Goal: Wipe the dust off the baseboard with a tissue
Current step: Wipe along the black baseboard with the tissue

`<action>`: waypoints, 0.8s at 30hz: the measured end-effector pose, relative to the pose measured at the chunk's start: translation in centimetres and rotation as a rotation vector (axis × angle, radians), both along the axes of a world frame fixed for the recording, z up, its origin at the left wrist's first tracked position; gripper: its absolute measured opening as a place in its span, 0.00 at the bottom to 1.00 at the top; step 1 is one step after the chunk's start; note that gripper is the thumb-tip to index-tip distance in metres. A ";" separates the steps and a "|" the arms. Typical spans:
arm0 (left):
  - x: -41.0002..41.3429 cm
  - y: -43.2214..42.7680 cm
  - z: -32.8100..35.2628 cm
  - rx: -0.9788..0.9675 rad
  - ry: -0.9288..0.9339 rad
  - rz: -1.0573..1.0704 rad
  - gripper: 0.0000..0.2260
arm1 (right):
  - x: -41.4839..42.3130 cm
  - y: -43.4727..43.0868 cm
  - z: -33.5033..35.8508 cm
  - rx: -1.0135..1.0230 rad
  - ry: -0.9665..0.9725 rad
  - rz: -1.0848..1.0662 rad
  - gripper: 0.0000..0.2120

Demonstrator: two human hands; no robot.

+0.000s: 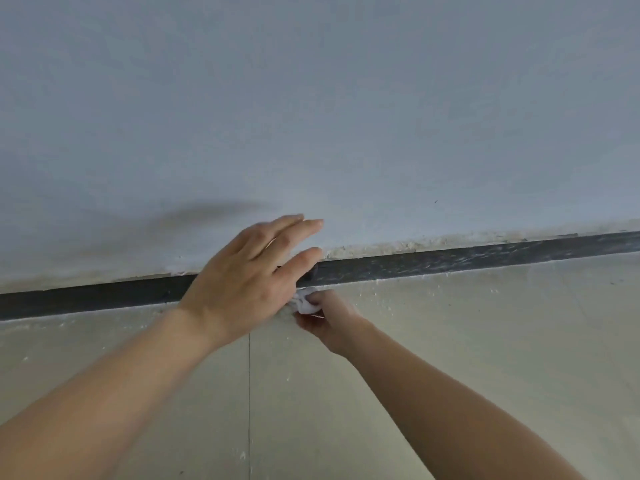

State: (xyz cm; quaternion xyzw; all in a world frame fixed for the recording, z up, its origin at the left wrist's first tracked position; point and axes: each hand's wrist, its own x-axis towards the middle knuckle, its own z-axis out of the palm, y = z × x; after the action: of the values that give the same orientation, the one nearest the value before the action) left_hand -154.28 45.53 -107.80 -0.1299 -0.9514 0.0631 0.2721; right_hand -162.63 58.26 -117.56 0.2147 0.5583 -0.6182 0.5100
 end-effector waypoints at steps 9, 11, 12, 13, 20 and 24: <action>-2.0 -3.2 2.2 -0.677 0.065 0.312 0.31 | -3.3 1.5 1.9 -0.133 -0.155 -0.271 0.14; -1.7 -3.2 2.8 -0.732 0.052 0.309 0.31 | -4.8 3.7 2.4 -0.133 -0.193 -0.330 0.13; -1.7 -3.2 3.1 -0.746 0.044 0.308 0.31 | -5.6 4.8 2.4 -0.118 -0.206 -0.380 0.13; -1.7 -3.2 3.3 -0.753 0.036 0.313 0.30 | -6.3 5.8 2.3 -0.089 -0.203 -0.421 0.13; -2.4 -3.1 2.5 -0.676 0.057 0.271 0.30 | -3.1 6.4 0.9 0.077 -0.134 -0.177 0.09; -2.5 -1.5 1.7 -0.424 0.019 0.271 0.33 | -0.1 1.9 1.7 -0.162 -0.157 -0.053 0.08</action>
State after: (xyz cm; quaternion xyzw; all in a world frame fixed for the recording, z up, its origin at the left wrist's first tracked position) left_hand -156.81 44.08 -106.09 -0.0548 -0.9230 0.2982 0.2369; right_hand -162.69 60.11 -115.89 0.2353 0.4591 -0.6557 0.5513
